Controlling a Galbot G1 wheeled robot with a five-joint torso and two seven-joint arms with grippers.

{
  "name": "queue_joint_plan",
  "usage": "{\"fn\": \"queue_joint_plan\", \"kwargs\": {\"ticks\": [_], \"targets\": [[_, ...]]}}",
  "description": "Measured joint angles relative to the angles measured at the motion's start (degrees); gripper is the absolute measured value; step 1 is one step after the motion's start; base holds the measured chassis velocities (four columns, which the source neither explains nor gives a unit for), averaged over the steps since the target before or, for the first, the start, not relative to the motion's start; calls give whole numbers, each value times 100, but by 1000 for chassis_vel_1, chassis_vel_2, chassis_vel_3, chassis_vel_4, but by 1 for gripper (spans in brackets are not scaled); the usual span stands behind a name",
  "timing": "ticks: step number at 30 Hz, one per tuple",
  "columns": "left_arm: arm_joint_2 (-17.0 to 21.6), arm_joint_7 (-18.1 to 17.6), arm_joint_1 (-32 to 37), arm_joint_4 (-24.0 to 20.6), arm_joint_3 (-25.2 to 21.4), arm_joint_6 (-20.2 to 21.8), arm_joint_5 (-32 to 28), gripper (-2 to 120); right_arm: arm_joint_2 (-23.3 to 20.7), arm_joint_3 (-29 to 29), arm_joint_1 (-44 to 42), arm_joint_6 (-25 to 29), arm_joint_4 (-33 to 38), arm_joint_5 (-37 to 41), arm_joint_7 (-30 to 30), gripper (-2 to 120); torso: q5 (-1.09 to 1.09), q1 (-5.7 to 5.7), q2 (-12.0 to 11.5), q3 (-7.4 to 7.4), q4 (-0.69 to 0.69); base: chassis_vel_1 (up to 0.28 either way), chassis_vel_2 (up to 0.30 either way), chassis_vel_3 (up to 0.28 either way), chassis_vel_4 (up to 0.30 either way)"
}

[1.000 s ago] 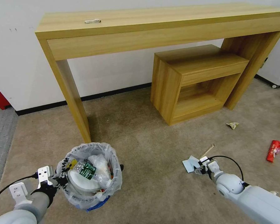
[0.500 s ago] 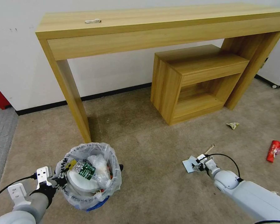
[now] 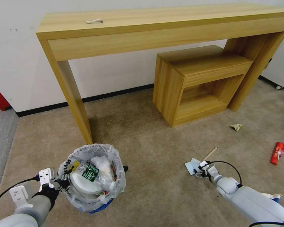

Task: Pick up the trash bin and place the garbage on the floor into it.

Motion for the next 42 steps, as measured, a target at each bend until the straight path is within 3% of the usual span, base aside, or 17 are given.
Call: {"fn": "queue_joint_plan", "kwargs": {"ticks": [10,15,21,34,37,39,42], "targets": [[-24,-11,6,-62,-12,5,-11,1,12,-8,-3,393,-66,-138,-241,37,2,0,0,0,2,0,0,0,0],[-29,-12,6,-65,-1,6,-6,1,24,42,-78,613,-148,-181,-359,25,2,0,0,0,1,0,0,0,0],[-26,-19,17,-69,0,6,7,1,21,157,-202,1197,-159,-74,-879,0,2,0,0,0,1,0,0,0,0],[-28,-20,-32,-8,13,6,28,1,-309,269,-276,2038,1070,965,-1914,0,1,0,0,0,1,0,0,0,0],[-8,-22,-36,31,8,6,30,1,-584,269,-305,2200,2067,1583,-2153,0,0,0,0,1,1,0,0,0,0],[-7,-22,-38,37,8,6,30,1,-613,268,-298,2226,2196,1664,-2199,0,2,1,-1,1,-1,0,0,0,0],[3,-28,-49,60,8,9,31,1,-858,120,80,2353,3339,2347,-2579,0,-1,1,0,0,1,0,0,0,0]]}}
